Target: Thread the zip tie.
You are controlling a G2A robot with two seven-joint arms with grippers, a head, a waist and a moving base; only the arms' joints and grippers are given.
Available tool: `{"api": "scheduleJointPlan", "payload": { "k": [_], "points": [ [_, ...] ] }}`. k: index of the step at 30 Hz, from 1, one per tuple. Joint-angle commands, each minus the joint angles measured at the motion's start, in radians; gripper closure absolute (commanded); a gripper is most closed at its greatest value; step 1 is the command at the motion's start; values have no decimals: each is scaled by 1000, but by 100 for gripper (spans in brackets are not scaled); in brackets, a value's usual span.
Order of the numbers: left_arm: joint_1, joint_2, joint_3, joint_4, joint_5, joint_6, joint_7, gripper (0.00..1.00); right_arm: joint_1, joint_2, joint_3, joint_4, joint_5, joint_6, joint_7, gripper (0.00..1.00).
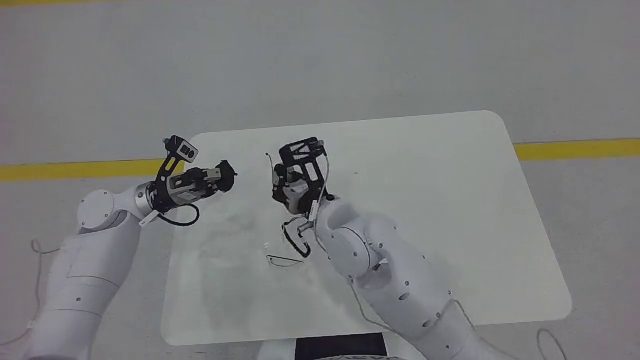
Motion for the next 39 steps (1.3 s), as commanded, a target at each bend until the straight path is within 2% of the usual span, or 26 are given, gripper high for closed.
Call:
{"api": "scheduleJointPlan", "payload": {
  "k": [1,3,6,11,15,22,27,39],
  "points": [
    [5,-2,7,-8,-3,9,22,100,-15,-2,1,-9,33,-3,-75,100],
    [14,-7,29,-28,6,15,55,100,-25,-6,-1,-17,36,21,-163,100],
    [17,-17,64,-37,3,21,94,100,-28,-12,-20,-8,38,38,-238,100],
    [-3,-36,133,-28,24,0,155,100,-19,-25,-57,23,21,86,-339,100],
    [-27,-46,151,-9,33,-19,192,100,-14,-32,-72,33,-27,123,-440,100],
    [-30,-46,148,-11,43,-19,197,100,-14,-32,-72,33,-27,123,-440,100],
    [-30,-46,148,-11,43,-19,197,100,-28,-32,-68,46,-1,96,-440,100],
    [-30,-46,148,-11,43,-19,197,100,-23,-36,-70,61,11,105,-424,100]
  ]
}}
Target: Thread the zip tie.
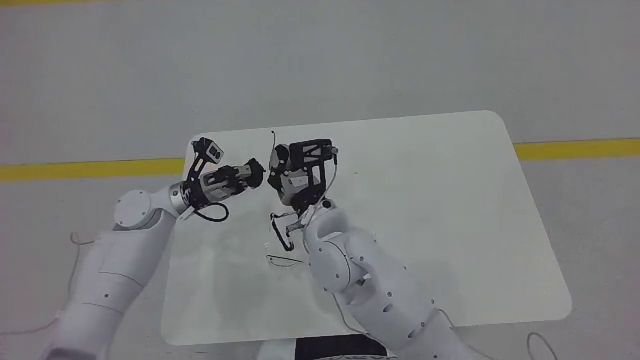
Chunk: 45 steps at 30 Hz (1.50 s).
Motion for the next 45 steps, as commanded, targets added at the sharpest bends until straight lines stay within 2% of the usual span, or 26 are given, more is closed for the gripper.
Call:
{"api": "scheduleJointPlan", "payload": {
  "k": [1,9,28,45],
  "points": [
    [0,0,0,0,0,0,0,100,0,0,0,0,0,0,0,100],
    [0,0,0,0,0,0,0,100,-16,-1,-6,9,3,-25,-32,100],
    [0,0,0,0,0,0,0,100,-2,-17,-19,46,-1,-3,-68,100],
    [0,0,0,0,0,0,0,100,1,-25,-13,57,2,-8,-74,100]
  ]
}}
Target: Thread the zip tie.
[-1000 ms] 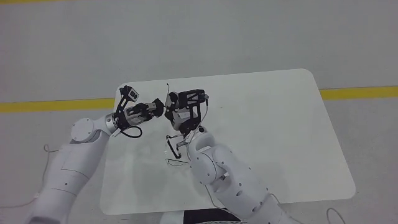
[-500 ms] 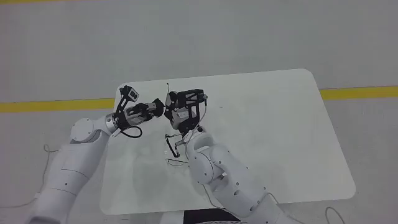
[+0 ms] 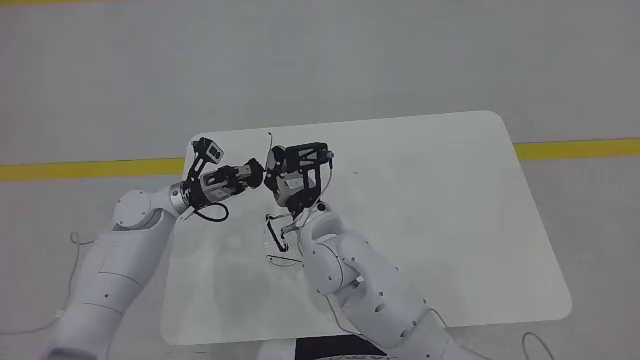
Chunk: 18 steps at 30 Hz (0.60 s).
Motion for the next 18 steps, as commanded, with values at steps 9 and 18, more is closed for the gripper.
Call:
{"api": "scheduleJointPlan", "payload": {
  "k": [9,18],
  "points": [
    [0,0,0,0,0,0,0,100,1,-4,2,7,-4,0,7,100],
    [0,0,0,0,0,0,0,100,0,-6,3,11,-14,1,23,100]
  ]
}}
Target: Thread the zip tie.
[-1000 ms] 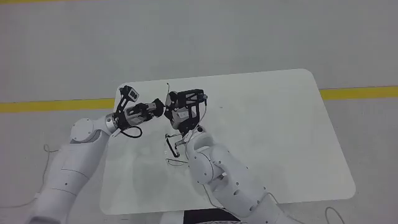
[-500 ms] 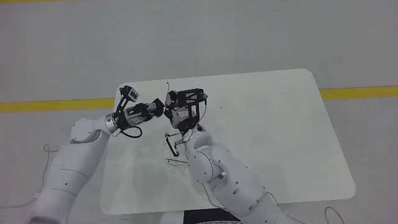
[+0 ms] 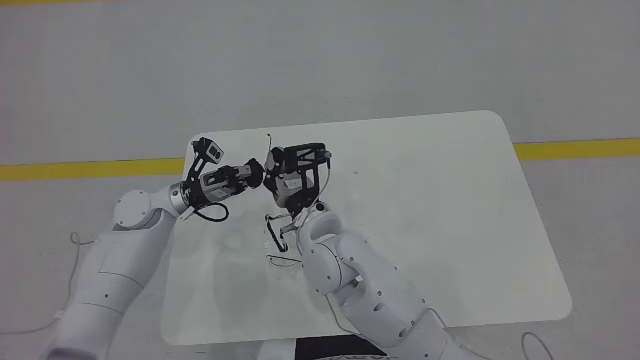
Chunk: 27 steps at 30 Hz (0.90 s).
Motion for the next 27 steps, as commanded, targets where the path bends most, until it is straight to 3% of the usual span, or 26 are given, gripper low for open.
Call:
{"api": "scheduleJointPlan", "payload": {
  "k": [1,27],
  "points": [
    [0,0,0,0,0,0,0,100,-1,0,0,0,-3,0,3,100],
    [0,0,0,0,0,0,0,100,-28,2,17,-17,-17,-27,29,100]
  ]
}}
